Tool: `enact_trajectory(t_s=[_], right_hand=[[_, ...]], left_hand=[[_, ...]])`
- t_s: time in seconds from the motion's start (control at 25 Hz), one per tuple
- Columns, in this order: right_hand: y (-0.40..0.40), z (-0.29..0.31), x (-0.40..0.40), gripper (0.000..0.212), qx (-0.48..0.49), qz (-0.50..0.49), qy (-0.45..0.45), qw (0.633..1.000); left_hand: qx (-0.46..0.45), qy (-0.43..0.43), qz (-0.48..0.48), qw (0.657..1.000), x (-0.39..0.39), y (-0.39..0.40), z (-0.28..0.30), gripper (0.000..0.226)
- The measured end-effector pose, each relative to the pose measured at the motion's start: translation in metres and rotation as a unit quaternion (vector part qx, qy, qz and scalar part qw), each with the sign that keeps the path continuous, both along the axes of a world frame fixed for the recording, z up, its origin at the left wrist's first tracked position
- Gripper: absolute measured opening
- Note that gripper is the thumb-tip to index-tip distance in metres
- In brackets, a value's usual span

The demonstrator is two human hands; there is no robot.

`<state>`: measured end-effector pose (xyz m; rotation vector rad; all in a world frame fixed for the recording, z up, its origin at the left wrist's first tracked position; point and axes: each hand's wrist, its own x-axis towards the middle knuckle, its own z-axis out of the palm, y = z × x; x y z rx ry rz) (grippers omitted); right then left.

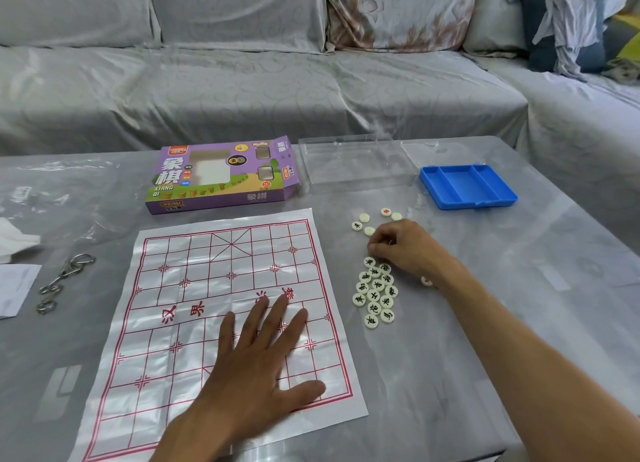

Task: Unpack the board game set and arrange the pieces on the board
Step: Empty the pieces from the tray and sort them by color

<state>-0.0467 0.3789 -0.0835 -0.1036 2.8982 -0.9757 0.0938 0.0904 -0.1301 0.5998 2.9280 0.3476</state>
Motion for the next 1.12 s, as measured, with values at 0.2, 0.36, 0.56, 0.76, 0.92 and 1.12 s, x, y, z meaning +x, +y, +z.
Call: enact_trajectory(t_s=[0.2,0.36,0.56,0.76,0.92,1.12], right_hand=[[-0.013,-0.016,-0.006,0.026,0.153,0.010,0.090,0.984],[-0.011,-0.016,-0.006,0.017,0.143,-0.016,0.087,0.986],[-0.010,-0.011,-0.009,0.017,0.114,-0.059,0.045,0.991],[0.007,-0.004,-0.008,0.023,0.051,-0.113,0.018,0.992],[0.011,0.003,-0.007,0.020,0.066,-0.095,-0.006,0.993],[0.045,0.031,0.004,0.012,0.165,-0.120,-0.176,0.963]], left_hand=[[-0.002,-0.023,0.003,1.000,0.000,0.001,0.007,0.096],[-0.005,-0.012,0.001,1.000,-0.001,0.002,0.007,0.095],[0.002,-0.012,0.008,1.000,-0.001,0.002,0.005,0.096],[-0.016,-0.034,-0.002,0.999,0.000,0.004,0.013,0.097],[-0.003,-0.001,0.004,1.000,0.000,0.001,0.003,0.091],[-0.032,-0.029,-0.006,0.999,0.001,0.003,0.012,0.087]])
